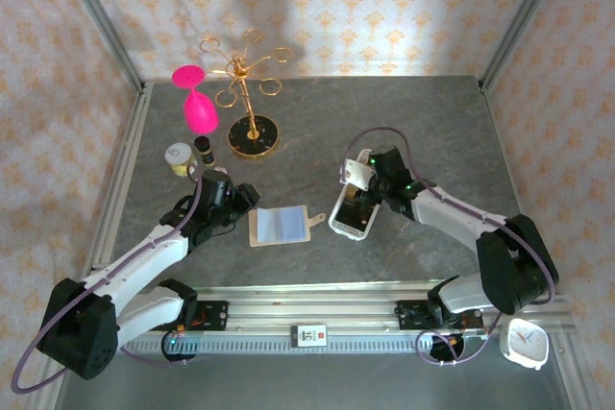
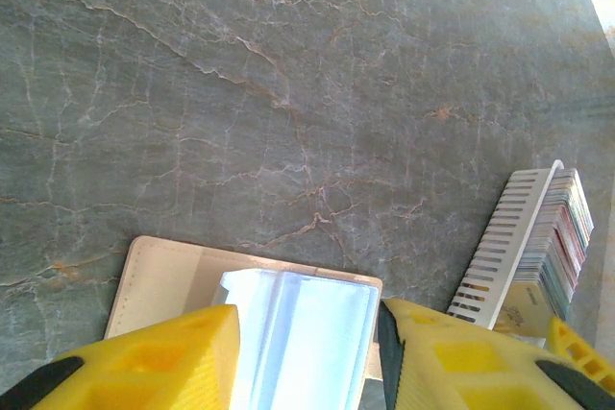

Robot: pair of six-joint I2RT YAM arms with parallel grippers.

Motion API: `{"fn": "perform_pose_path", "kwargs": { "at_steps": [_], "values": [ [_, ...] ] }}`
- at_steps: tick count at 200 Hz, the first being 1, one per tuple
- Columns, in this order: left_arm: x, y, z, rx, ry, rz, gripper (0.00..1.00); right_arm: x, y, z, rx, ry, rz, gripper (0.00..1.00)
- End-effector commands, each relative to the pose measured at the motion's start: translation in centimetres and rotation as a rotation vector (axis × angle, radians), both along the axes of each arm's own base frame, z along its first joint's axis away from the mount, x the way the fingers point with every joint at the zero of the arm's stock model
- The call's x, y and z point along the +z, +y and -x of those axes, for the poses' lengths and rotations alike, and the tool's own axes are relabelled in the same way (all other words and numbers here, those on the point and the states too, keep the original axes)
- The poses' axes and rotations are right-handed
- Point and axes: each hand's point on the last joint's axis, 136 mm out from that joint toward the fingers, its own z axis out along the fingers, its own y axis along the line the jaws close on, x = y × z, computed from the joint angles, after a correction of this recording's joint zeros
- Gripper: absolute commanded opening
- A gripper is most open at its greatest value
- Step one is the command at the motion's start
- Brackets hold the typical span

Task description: Put the credit cards into the card holder

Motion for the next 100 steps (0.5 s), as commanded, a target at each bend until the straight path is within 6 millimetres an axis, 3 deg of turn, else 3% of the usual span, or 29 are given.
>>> {"fn": "perform_pose_path", "kwargs": {
  "at_steps": [1, 22, 61, 100],
  "values": [
    [0.3, 0.1, 0.1, 0.013, -0.009, -0.006, 0.43, 1.2, 0.3, 0.3, 0.006, 0.011, -0.026, 0.88],
    [0.3, 0.1, 0.1, 0.014, -0.009, -0.004, 0.43, 0.5, -0.2, -0.1, -0.006, -0.007, 0.004, 0.94],
    [0.5, 0.0, 0.1, 0.008, -0.015, -0.004, 0.43, 0.3, 0.1, -1.8, -0.028, -0.03, 0.021, 0.92],
    [0.5, 0.2, 0.1, 0.015, -0.019, -0.003, 0.43, -0.7, 1.3, -2.0, 0.003, 0.0, 0.033, 0.92]
  ]
}}
